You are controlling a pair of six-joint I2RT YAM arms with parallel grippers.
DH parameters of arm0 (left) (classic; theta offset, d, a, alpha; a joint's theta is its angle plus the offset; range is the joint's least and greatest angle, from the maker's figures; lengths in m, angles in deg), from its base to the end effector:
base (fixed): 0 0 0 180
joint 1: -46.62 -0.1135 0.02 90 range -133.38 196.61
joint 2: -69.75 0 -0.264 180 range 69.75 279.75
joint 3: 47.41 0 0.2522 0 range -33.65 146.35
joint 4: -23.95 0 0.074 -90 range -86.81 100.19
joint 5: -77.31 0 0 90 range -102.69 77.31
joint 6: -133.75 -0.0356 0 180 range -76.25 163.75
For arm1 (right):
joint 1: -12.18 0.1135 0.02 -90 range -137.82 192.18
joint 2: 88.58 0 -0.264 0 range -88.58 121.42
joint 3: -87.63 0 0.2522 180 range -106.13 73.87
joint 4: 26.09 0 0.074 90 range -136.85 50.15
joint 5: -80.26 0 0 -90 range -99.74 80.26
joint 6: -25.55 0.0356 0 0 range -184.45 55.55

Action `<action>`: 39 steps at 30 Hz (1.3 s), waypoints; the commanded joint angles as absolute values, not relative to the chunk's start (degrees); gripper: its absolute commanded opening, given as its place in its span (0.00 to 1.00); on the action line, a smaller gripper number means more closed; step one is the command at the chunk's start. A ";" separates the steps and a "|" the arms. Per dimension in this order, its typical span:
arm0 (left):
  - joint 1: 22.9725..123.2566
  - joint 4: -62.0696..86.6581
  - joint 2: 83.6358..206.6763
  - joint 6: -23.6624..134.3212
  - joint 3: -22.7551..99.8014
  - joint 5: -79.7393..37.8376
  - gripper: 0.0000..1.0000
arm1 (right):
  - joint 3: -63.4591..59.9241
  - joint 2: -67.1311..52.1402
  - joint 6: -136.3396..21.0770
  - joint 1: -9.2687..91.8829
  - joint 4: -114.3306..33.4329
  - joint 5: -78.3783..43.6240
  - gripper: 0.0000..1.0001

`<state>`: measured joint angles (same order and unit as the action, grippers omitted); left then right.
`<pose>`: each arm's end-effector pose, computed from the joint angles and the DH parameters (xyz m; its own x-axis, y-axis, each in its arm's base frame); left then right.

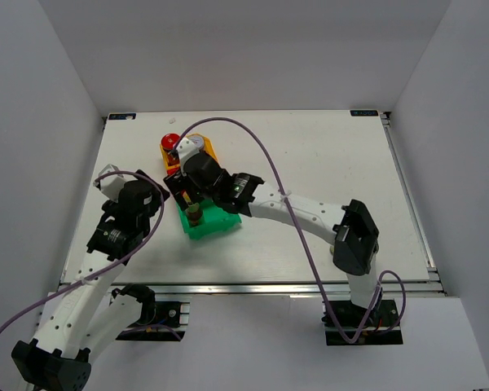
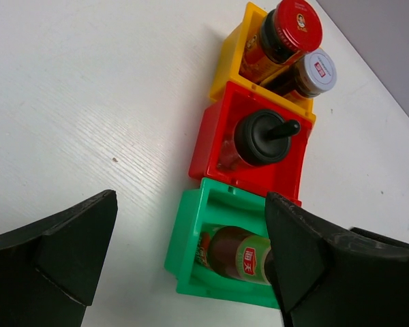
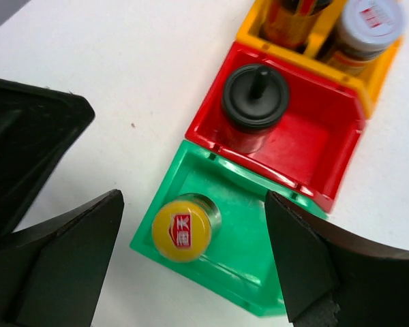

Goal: Organize the condiment bottles

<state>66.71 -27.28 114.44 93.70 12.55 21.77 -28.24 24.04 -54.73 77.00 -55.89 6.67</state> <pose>0.1565 -0.0358 0.3049 -0.2424 -0.5834 -0.7752 -0.5167 0.7539 -0.4058 0.2091 0.4211 0.3231 -0.3159 -0.2912 -0.9030 -0.7176 0.6960 0.0266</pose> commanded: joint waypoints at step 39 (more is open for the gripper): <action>66.92 -18.99 119.67 85.59 12.23 13.50 0.98 | 26.57 -31.53 -22.96 45.31 -91.45 23.58 0.89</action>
<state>66.71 -19.76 119.92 86.56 11.72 14.05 24.98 -30.99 -23.65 45.57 -93.20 25.16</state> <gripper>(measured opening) 0.982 0.889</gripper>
